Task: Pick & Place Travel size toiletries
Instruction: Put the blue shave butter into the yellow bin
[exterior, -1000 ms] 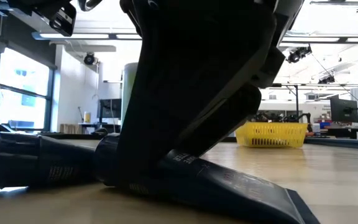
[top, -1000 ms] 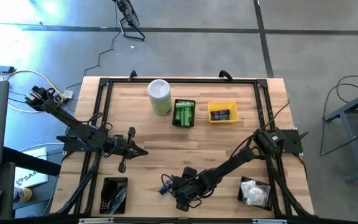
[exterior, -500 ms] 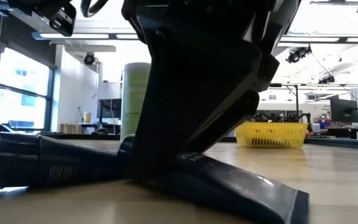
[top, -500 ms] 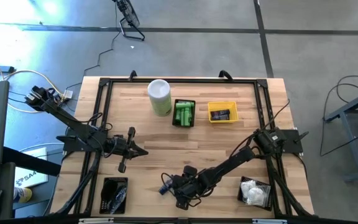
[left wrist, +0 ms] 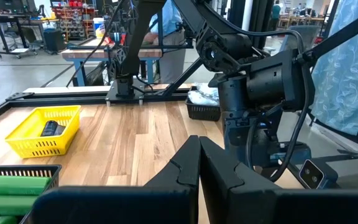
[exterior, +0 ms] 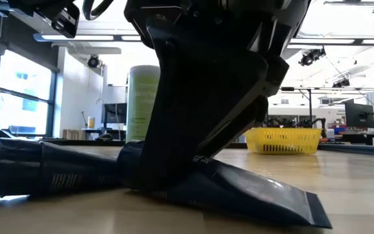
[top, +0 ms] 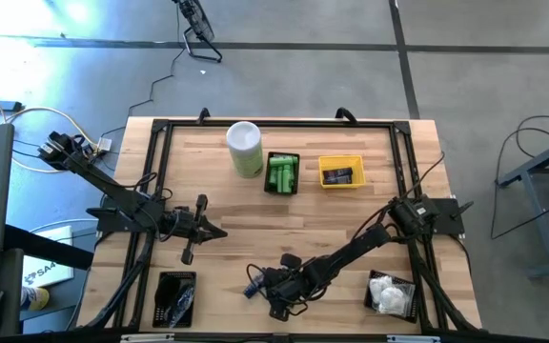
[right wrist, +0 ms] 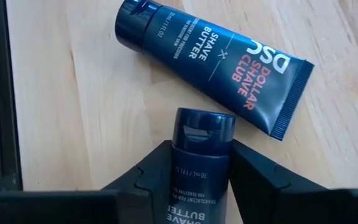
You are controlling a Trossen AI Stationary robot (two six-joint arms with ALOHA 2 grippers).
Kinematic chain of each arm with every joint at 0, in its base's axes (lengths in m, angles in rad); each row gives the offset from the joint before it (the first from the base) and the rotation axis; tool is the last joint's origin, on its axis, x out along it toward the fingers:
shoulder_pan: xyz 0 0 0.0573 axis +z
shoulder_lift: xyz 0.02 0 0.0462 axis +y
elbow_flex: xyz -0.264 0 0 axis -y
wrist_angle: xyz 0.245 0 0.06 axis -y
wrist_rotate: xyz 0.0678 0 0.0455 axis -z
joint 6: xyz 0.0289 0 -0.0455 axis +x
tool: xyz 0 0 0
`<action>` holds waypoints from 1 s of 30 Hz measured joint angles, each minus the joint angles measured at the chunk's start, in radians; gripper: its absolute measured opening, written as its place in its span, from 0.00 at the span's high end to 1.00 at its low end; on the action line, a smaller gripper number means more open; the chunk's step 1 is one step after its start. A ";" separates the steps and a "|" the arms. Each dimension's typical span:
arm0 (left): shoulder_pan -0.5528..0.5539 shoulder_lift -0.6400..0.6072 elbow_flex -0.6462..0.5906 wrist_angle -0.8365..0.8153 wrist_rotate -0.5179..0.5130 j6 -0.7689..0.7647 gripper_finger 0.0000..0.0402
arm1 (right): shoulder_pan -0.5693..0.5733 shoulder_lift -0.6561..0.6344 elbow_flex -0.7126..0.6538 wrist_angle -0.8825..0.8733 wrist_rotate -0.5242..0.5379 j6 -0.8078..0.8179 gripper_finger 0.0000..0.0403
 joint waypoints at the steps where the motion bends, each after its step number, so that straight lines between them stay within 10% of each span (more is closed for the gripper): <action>1: 0.000 0.000 0.000 0.000 0.000 0.000 1.00 | 0.000 0.000 0.000 0.001 -0.002 0.000 0.68; 14: 0.000 0.000 0.000 0.000 0.000 0.000 1.00 | 0.005 -0.066 -0.002 -0.038 0.001 -0.027 0.69; 30: 0.000 -0.001 -0.001 -0.001 0.000 0.000 1.00 | -0.005 -0.374 0.000 -0.319 0.273 -0.021 0.69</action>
